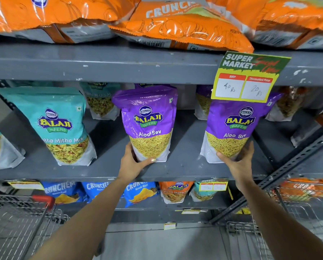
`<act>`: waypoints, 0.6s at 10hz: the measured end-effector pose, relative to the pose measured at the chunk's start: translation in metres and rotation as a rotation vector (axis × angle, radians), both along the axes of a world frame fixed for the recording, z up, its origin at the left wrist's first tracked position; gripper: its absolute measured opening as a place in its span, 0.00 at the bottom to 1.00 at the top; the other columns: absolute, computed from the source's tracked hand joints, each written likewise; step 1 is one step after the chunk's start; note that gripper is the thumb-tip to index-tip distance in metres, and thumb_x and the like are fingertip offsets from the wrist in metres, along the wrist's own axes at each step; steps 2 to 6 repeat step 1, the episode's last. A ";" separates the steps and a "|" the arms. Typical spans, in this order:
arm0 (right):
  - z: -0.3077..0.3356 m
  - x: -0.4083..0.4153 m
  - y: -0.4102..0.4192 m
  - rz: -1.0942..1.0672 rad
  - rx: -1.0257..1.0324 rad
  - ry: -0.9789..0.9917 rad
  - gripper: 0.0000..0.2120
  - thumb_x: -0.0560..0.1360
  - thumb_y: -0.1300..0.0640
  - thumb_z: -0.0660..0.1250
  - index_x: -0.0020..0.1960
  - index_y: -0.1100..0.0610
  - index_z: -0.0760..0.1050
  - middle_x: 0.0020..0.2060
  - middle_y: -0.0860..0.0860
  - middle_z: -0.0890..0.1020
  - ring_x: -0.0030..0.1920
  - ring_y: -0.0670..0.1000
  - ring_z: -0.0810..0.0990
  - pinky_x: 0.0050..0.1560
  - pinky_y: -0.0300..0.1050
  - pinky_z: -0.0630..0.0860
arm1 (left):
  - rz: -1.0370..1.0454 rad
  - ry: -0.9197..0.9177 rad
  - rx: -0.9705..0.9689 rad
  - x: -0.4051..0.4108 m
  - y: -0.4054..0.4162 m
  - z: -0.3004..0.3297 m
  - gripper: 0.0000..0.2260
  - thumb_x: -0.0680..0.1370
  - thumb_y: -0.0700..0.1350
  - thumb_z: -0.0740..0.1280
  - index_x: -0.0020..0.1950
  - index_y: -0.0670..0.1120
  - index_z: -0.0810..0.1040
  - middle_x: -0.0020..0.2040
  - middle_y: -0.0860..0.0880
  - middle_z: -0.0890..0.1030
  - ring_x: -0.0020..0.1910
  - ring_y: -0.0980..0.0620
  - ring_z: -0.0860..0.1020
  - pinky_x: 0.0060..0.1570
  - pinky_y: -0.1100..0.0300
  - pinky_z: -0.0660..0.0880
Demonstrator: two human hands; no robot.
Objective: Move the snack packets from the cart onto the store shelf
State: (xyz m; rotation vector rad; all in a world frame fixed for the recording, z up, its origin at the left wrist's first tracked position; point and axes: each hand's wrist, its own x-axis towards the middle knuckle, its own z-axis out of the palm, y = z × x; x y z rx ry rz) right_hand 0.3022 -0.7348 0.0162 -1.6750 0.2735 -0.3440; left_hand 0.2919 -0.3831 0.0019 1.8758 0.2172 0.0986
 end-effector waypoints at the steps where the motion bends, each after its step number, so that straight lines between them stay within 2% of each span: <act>1: 0.004 -0.022 0.010 -0.123 0.069 0.009 0.56 0.65 0.58 0.80 0.79 0.47 0.46 0.79 0.51 0.59 0.77 0.49 0.60 0.71 0.48 0.65 | 0.025 -0.038 -0.031 -0.010 0.006 -0.002 0.46 0.65 0.50 0.80 0.75 0.48 0.58 0.70 0.50 0.74 0.68 0.51 0.74 0.67 0.54 0.71; 6: 0.004 -0.022 0.010 -0.123 0.069 0.009 0.56 0.65 0.58 0.80 0.79 0.47 0.46 0.79 0.51 0.59 0.77 0.49 0.60 0.71 0.48 0.65 | 0.025 -0.038 -0.031 -0.010 0.006 -0.002 0.46 0.65 0.50 0.80 0.75 0.48 0.58 0.70 0.50 0.74 0.68 0.51 0.74 0.67 0.54 0.71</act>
